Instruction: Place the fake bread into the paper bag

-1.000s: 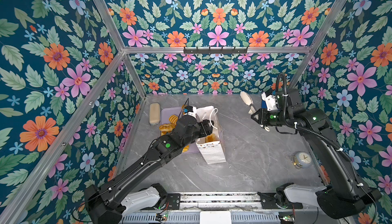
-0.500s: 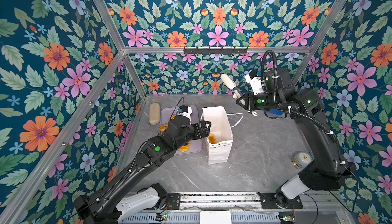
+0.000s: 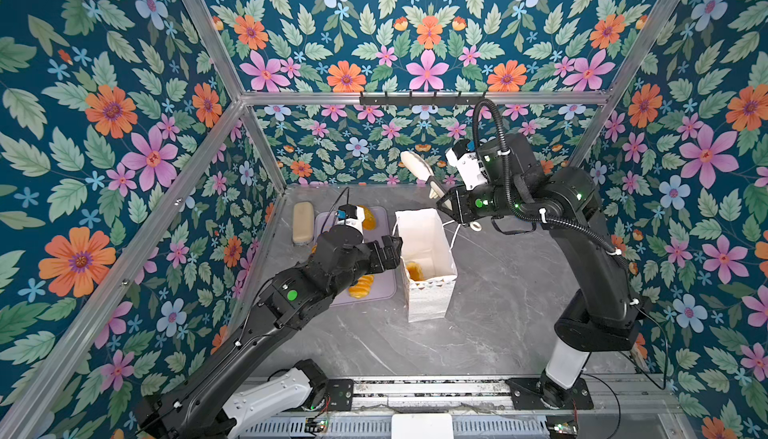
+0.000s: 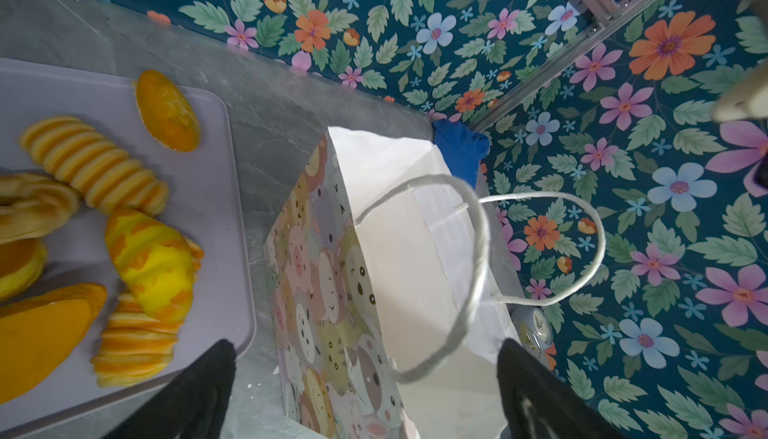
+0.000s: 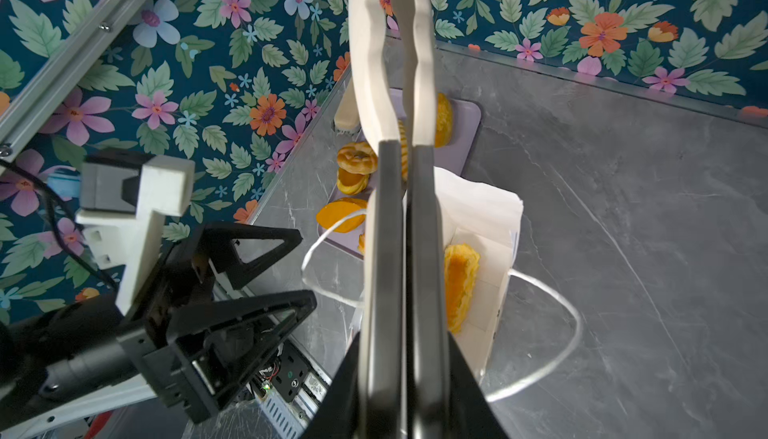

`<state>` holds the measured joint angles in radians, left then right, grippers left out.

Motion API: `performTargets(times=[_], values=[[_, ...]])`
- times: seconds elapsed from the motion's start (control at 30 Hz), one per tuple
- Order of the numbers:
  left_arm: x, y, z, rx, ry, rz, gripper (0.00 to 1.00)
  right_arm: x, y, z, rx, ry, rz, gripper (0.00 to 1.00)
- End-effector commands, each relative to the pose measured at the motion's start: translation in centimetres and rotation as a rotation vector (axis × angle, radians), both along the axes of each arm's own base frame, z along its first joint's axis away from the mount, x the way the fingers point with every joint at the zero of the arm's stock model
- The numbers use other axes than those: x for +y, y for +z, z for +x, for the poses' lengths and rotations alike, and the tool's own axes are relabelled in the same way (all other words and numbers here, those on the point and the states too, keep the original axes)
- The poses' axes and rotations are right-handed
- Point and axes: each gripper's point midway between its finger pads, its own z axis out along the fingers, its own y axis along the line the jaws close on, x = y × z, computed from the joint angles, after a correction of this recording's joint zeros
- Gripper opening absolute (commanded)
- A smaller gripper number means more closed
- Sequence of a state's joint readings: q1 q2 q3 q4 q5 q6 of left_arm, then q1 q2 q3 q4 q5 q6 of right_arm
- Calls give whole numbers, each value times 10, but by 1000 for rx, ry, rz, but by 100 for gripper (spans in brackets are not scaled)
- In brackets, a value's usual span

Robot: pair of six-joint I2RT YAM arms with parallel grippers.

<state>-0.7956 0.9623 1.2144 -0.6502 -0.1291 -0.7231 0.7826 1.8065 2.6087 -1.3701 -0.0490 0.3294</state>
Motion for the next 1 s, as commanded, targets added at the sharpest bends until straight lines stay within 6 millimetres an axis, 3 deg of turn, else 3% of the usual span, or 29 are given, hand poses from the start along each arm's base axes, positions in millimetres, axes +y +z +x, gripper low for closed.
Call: performTargets(times=[0.0,0.2,0.3,0.47,0.6,0.73,0.97], values=[[32,-4,-1,0,98,99,98,8,0,-1,-27,5,-19,27],[90,-13,4,5,258,135,98,41,5,-22,-56,61,-1,28],[105,-23,14,31,287,136,98,60,-4,-36,-52,89,-20,28],[113,-39,36,91,280,56,99,76,-21,-49,-42,103,-73,27],[108,-44,38,91,260,-64,96,65,-22,-44,-70,63,-106,27],[110,-48,33,100,265,-72,96,60,-15,-41,-107,54,-108,30],[135,-56,49,121,325,-80,98,91,-38,-52,-54,118,-136,27]])
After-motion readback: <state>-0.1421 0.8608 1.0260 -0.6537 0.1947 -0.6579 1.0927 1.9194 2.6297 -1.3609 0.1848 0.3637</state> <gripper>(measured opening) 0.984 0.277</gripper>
